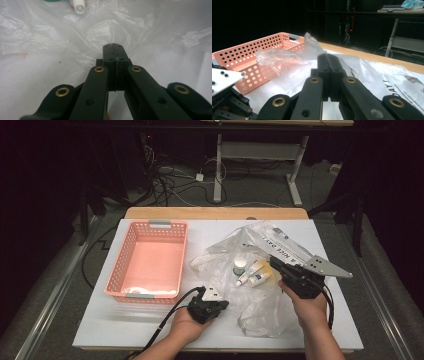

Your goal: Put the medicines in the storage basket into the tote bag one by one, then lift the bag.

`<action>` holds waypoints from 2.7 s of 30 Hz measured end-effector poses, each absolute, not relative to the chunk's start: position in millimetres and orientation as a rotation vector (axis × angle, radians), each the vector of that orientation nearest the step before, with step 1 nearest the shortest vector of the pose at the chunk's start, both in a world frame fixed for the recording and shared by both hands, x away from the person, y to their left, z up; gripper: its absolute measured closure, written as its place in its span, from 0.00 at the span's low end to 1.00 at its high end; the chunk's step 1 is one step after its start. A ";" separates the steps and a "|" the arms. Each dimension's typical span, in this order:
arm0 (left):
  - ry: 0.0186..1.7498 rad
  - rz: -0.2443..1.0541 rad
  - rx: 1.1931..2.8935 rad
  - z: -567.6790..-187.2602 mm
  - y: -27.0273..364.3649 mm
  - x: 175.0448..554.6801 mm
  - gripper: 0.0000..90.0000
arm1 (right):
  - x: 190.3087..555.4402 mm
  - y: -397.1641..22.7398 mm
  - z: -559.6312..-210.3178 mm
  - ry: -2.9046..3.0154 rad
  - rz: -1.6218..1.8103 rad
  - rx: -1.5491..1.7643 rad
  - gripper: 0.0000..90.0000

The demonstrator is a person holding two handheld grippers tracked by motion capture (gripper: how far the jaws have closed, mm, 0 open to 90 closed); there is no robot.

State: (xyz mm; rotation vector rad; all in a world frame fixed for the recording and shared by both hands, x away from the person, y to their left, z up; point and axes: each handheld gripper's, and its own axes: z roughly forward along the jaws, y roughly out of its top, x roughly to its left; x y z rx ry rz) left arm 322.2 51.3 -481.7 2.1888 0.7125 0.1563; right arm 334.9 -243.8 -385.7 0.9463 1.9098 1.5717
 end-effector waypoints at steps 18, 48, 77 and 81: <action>0.699 0.250 1.949 -465.8 69.6 319.4 0.99 | 333.8 -245.0 -383.8 1.868 1.561 0.949 1.00; 0.610 0.542 1.664 -340.6 63.8 349.0 0.99 | 360.8 -244.4 -305.5 1.663 1.591 0.880 1.00; 0.597 0.485 1.683 -317.5 57.0 362.4 0.72 | 375.1 -284.3 -285.6 1.532 1.534 0.945 1.00; 0.612 0.487 1.708 -335.2 68.4 346.0 0.54 | 376.0 -290.3 -297.0 1.553 1.509 0.984 1.00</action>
